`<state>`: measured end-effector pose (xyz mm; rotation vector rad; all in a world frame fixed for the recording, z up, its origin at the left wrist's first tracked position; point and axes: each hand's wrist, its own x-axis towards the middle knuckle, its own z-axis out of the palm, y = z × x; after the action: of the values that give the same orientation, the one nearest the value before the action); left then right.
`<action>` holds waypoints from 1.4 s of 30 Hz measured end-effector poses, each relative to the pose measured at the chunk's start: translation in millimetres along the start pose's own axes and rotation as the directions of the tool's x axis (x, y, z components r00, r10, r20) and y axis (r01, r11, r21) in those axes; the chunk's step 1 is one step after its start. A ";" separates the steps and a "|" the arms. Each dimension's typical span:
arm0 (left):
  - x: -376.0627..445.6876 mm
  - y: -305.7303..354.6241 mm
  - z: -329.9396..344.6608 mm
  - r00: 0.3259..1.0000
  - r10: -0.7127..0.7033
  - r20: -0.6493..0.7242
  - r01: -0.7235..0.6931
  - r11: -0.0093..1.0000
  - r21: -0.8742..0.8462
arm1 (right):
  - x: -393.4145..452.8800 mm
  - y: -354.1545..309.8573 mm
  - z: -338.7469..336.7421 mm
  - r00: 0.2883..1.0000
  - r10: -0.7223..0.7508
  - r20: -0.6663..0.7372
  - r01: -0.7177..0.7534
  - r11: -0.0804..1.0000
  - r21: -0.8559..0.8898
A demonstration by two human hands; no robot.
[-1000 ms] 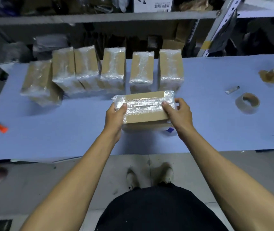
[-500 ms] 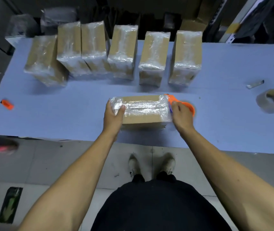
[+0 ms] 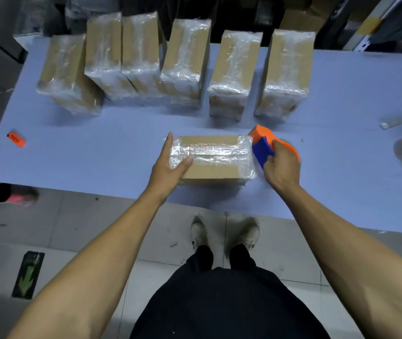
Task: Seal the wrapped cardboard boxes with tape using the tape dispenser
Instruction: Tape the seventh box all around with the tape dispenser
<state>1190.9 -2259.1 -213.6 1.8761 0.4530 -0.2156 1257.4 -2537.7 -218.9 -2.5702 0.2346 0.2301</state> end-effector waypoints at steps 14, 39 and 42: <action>25.6 41.8 46.5 0.997 0.021 0.068 -0.028 0.995 0.097 | -2.7 -10.9 -115.5 0.963 -0.269 -0.016 0.262 0.949 -0.175; 5.9 118.8 38.7 0.967 -0.206 0.153 0.255 0.701 -0.667 | 13.1 -70.0 -103.4 0.737 -0.610 0.291 0.600 0.789 0.133; 9.7 118.9 43.1 0.964 -0.261 0.043 0.232 0.756 -0.612 | 9.0 -73.8 -101.9 0.731 -0.627 0.269 0.628 0.773 0.096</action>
<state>1251.5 -2331.8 -129.2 1.1738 0.7105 -0.1736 1293.6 -2531.4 -98.3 -2.4105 -0.7462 0.3352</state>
